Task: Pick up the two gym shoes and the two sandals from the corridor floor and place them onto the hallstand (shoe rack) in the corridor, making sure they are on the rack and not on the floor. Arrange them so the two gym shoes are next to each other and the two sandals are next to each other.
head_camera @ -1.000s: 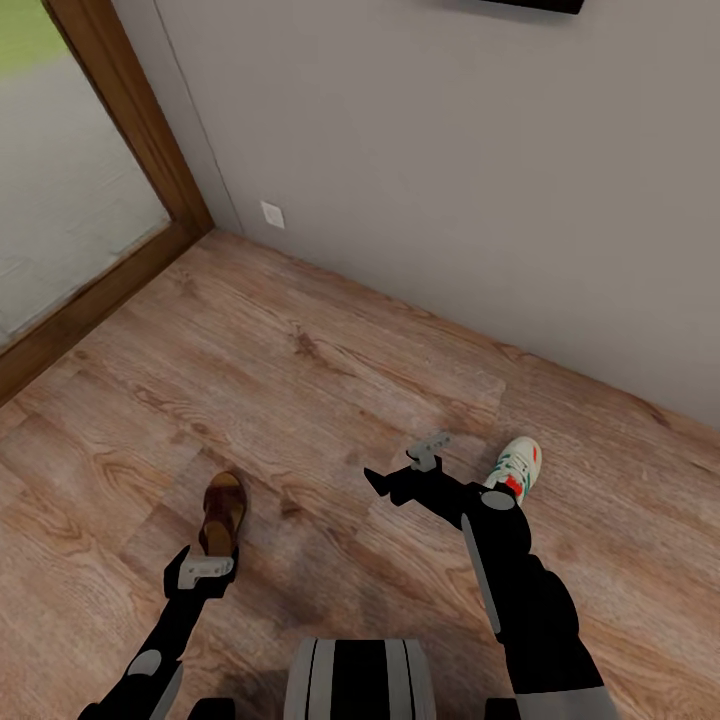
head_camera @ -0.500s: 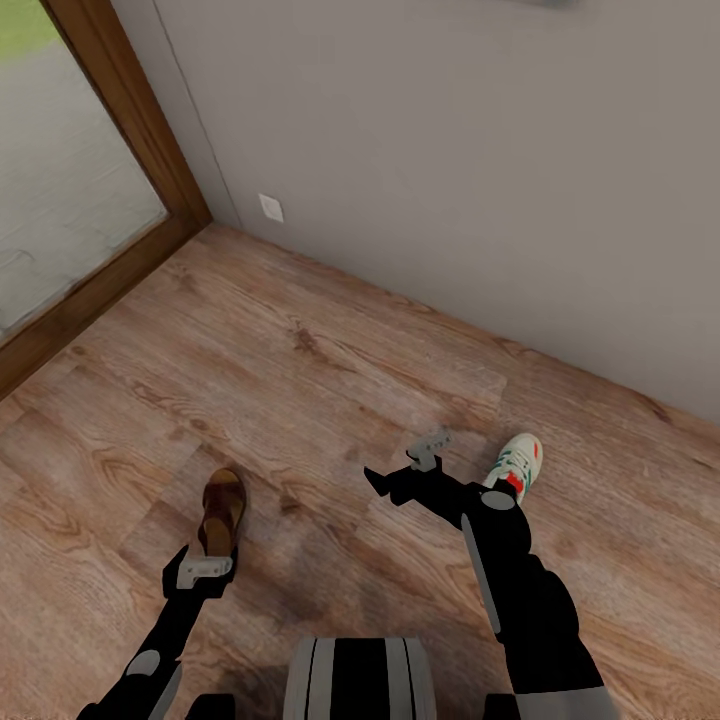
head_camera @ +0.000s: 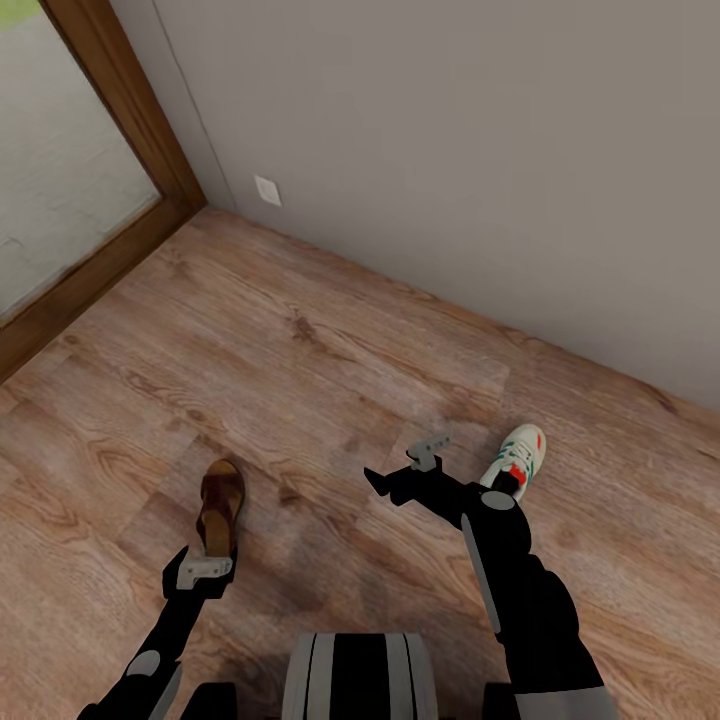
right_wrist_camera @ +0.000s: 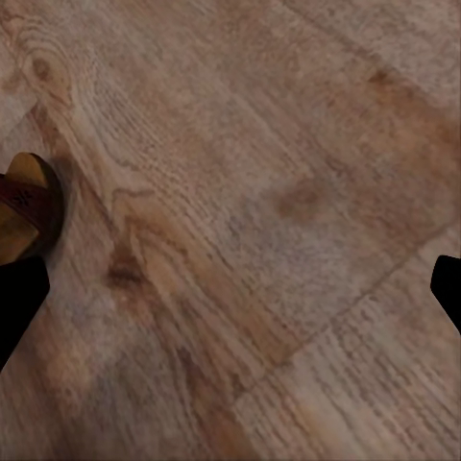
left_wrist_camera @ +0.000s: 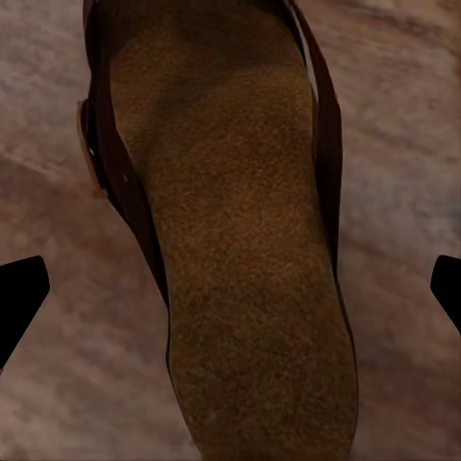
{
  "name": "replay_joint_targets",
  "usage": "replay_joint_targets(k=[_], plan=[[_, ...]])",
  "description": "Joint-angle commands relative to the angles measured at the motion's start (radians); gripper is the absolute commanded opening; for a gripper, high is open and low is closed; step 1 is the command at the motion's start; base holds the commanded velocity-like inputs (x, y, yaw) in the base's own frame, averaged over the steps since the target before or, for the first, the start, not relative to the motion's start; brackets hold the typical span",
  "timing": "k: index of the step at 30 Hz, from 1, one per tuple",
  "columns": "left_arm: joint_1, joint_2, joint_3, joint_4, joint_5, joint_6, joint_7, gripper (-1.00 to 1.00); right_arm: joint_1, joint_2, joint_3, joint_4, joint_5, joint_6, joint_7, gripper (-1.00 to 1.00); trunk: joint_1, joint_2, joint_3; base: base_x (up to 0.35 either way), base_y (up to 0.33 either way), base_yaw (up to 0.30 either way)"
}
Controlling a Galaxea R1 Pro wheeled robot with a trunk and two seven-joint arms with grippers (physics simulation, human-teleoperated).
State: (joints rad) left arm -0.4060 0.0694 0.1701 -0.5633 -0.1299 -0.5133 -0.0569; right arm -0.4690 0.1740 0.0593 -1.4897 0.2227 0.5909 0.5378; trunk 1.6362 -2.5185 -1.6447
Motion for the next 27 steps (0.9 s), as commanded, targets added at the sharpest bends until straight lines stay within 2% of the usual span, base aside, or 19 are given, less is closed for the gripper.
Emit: replay_joint_targets(k=[1, 9, 19, 27], plan=[[-0.001, -0.001, 0.008, 0.000, -0.010, -0.004, -0.006, 1.00, 0.000, 0.001, -0.001, -0.002, 0.010, 0.003, 0.008, 1.00, 0.000, 0.000, -0.002, 0.000, 0.000, 0.000], [-0.001, 0.000, 0.008, 0.000, -0.010, -0.004, -0.006, 1.00, 0.000, 0.001, -0.001, -0.002, 0.010, 0.003, 0.008, 1.00, 0.000, 0.000, -0.014, 0.000, 0.000, 0.000], [-0.001, 0.000, 0.008, 0.000, -0.010, -0.005, -0.006, 1.00, 0.000, 0.001, -0.001, -0.003, 0.010, 0.003, 0.008, 1.00, 0.004, -0.003, -0.068, 0.000, 0.000, 0.000], [-0.001, 0.000, 0.009, 0.000, -0.010, -0.004, -0.006, 1.00, 0.000, 0.001, -0.001, -0.003, 0.010, 0.003, 0.008, 1.00, 0.004, -0.003, -0.078, 0.000, 0.000, 0.000]])
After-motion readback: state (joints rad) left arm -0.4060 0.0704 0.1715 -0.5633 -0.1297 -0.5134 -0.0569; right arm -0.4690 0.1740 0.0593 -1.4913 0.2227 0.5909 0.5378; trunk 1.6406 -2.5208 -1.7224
